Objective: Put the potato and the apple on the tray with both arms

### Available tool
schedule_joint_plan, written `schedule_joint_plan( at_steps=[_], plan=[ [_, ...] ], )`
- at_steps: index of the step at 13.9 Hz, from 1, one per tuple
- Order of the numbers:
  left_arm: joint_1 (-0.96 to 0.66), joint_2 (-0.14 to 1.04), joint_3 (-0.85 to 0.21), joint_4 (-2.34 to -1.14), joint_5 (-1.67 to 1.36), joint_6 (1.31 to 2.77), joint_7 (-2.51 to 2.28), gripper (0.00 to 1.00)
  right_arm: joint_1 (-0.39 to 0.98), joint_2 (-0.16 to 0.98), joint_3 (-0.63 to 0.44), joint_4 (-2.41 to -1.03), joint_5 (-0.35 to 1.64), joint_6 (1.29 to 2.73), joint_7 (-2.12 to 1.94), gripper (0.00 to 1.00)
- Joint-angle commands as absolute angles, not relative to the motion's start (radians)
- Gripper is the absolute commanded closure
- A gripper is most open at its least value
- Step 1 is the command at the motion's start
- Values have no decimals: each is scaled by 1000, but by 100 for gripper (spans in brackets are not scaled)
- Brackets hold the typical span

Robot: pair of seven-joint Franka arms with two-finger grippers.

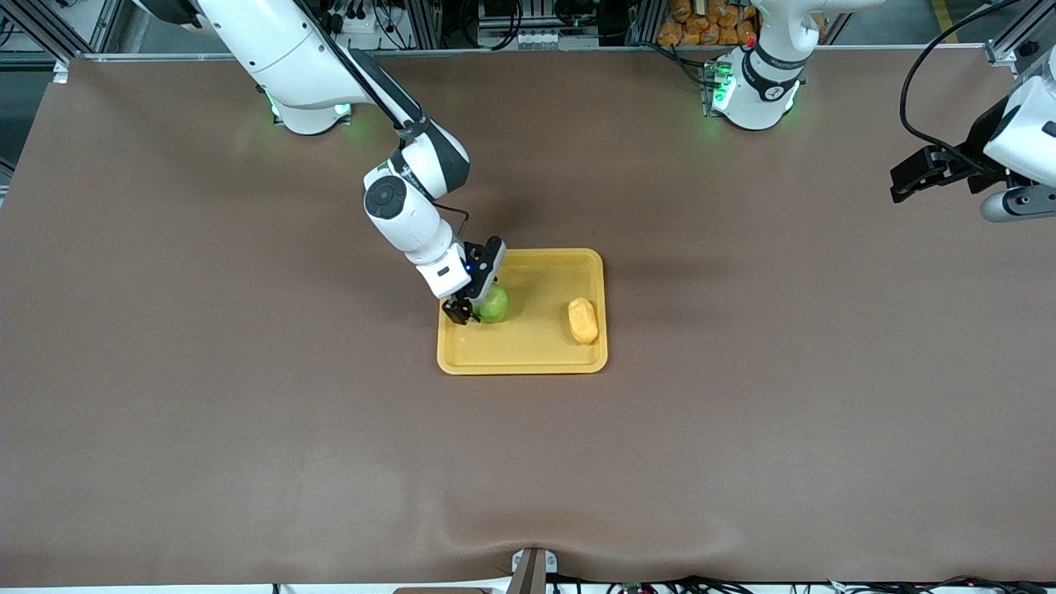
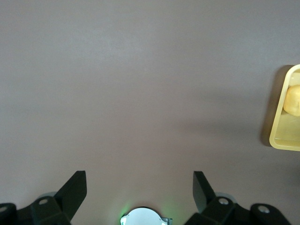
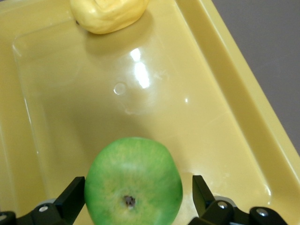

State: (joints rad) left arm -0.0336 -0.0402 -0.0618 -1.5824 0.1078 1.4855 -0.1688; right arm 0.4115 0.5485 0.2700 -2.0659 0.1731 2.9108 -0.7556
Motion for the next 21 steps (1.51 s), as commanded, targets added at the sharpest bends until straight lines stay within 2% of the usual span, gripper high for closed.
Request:
schedule_joint_plan(
  at_steps=[1,7,12,14,18,19,21],
  plan=[
    [-25,-35,-67,-1572,107,1471,-156,0,390,482,272,-2072,173,2829,-741,0],
    [38,-46,-69,-1571,-6,1496,-127,0,252,266,272,-2060,175,2435,-745,0],
    [29,-48,-78,-1571,3,1497,-130,0,53,114,272,-2053,175,2255,-746,0],
    [29,-46,-107,-1571,6,1499,-143,0,-46,84,272,-2001,173,2160,-747,0],
    [31,-37,-121,-1568,9,1503,-150,0,-195,68,259,-1810,173,1898,-746,0],
    [32,-37,-121,-1568,9,1515,-149,0,-174,43,215,-1799,169,1872,-729,0],
    [35,-37,-121,-1565,8,1519,-146,0,-56,28,42,-1784,166,1821,-681,0]
  ],
)
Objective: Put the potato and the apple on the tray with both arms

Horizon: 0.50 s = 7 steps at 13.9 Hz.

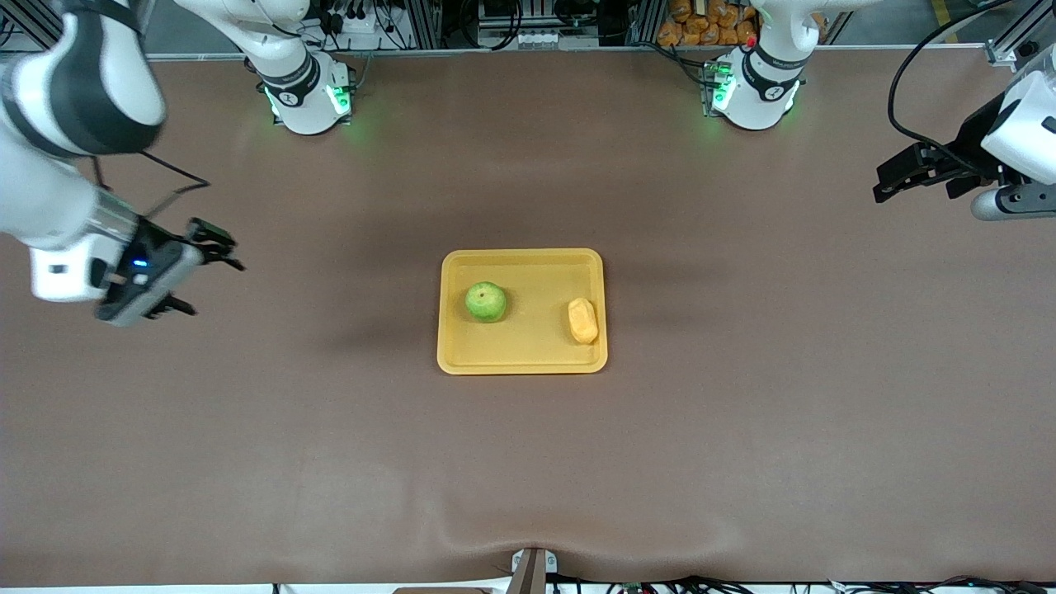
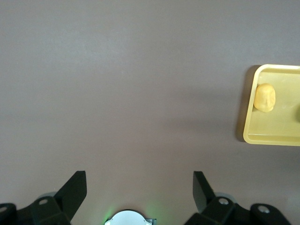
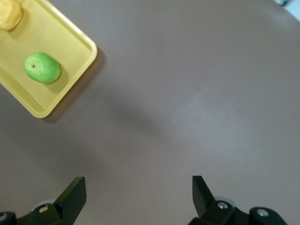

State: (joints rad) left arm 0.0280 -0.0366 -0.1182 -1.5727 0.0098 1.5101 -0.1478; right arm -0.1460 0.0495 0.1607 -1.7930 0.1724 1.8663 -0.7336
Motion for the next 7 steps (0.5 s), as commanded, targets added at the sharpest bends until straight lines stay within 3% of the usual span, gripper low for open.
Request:
schedule_joint_plan(
  at_steps=[1,7],
  plan=[
    [35,-37,-121,-1563,9,1519,-143,0,-19,23,-1,-1763,164,1781,-657,0],
    [37,-37,-120,-1560,8,1529,-132,0,-11,20,-35,-1568,69,1490,-286,0]
  ],
)
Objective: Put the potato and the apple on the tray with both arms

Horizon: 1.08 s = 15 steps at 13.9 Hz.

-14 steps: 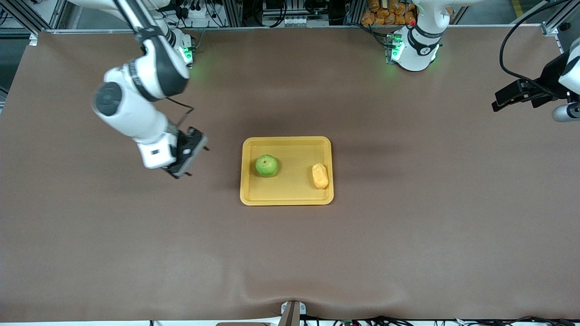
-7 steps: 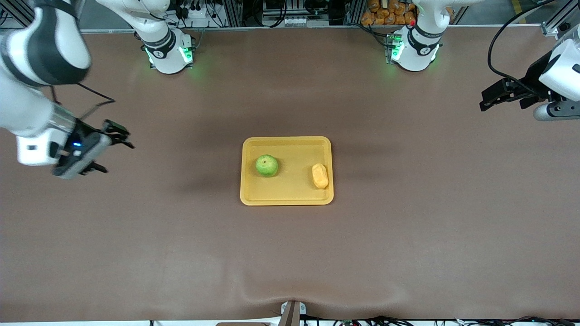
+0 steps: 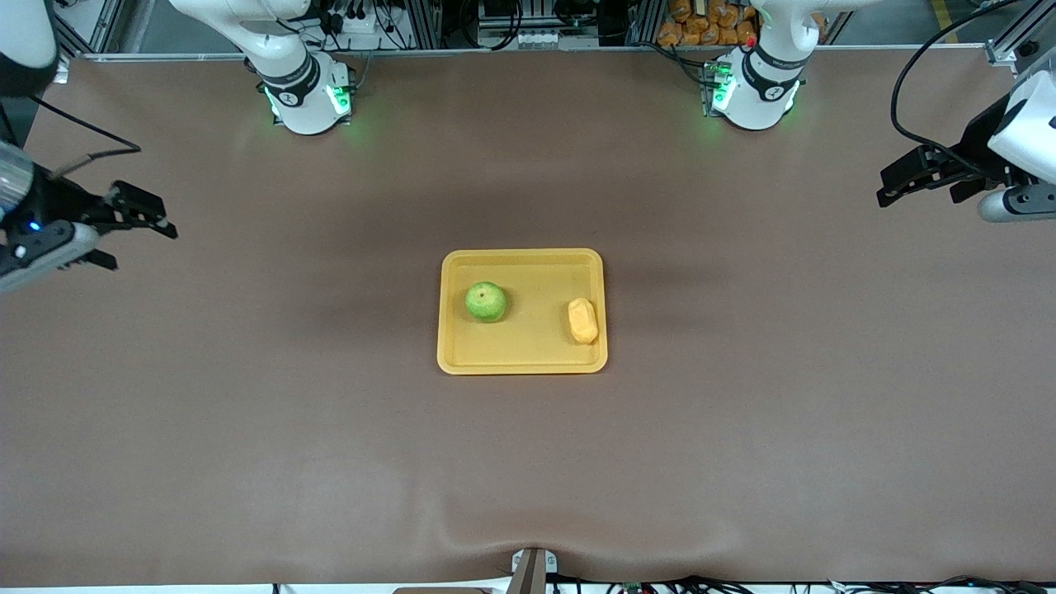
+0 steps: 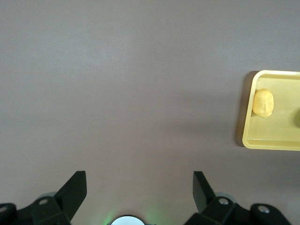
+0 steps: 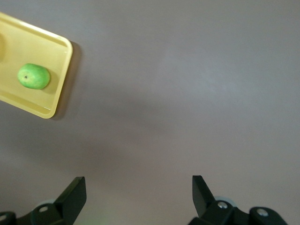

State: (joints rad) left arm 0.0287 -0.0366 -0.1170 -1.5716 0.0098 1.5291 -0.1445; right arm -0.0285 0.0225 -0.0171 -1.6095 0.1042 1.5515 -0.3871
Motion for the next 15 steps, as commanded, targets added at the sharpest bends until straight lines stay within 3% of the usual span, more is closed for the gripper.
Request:
schedule_joint_plan(
  at_steps=[1,4,15],
  plan=[
    [37,-38,-120,-1560,8,1529,-130,0,-12,12,-47,-1569,68,1476,-249,0],
    [35,-37,-121,-1552,9,1529,-133,0,-17,-47,-81,-1582,63,1442,-215,0],
    [34,-35,-121,-1540,49,1523,-137,0,-21,-57,-100,-1551,58,1401,3,0]
  ],
)
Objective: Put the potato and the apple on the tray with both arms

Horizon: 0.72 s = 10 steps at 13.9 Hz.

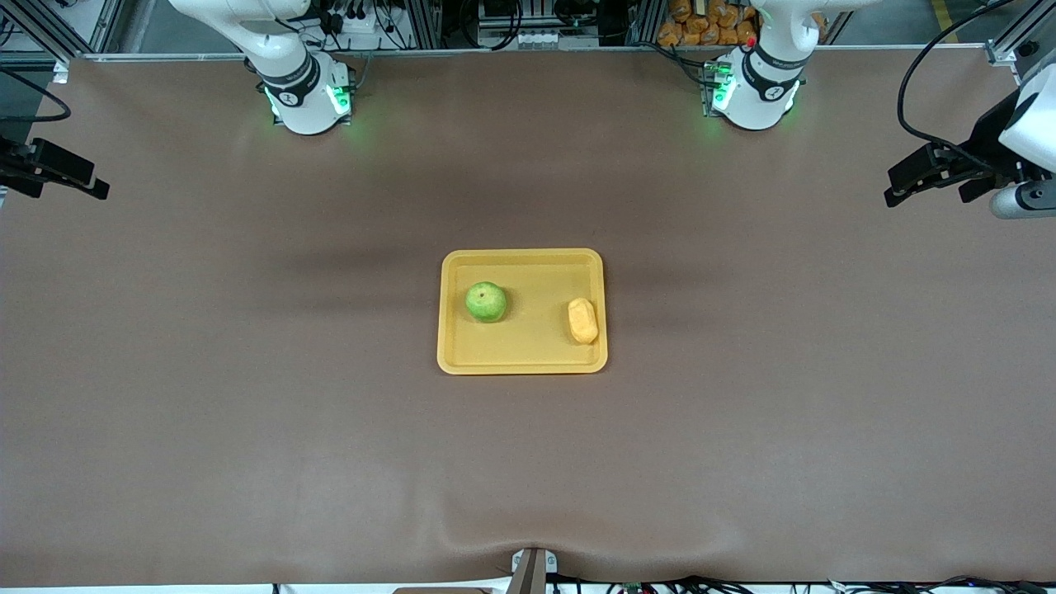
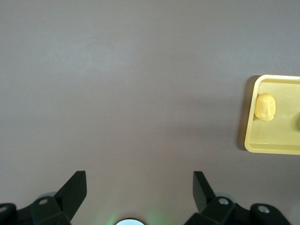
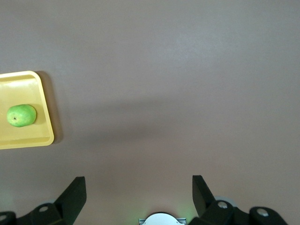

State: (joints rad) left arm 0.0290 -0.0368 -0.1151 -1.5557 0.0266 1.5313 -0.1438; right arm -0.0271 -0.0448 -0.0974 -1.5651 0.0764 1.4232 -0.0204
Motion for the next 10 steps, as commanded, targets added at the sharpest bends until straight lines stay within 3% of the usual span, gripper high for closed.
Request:
schedule_joint_plan(
  at_steps=[1,10],
  plan=[
    [34,-35,-121,-1540,49,1523,-137,0,-21,-57,-100,-1549,61,1397,5,0],
    [35,-35,-120,-1542,49,1511,-138,0,-48,-38,-101,-1514,58,1399,12,0]
  ],
)
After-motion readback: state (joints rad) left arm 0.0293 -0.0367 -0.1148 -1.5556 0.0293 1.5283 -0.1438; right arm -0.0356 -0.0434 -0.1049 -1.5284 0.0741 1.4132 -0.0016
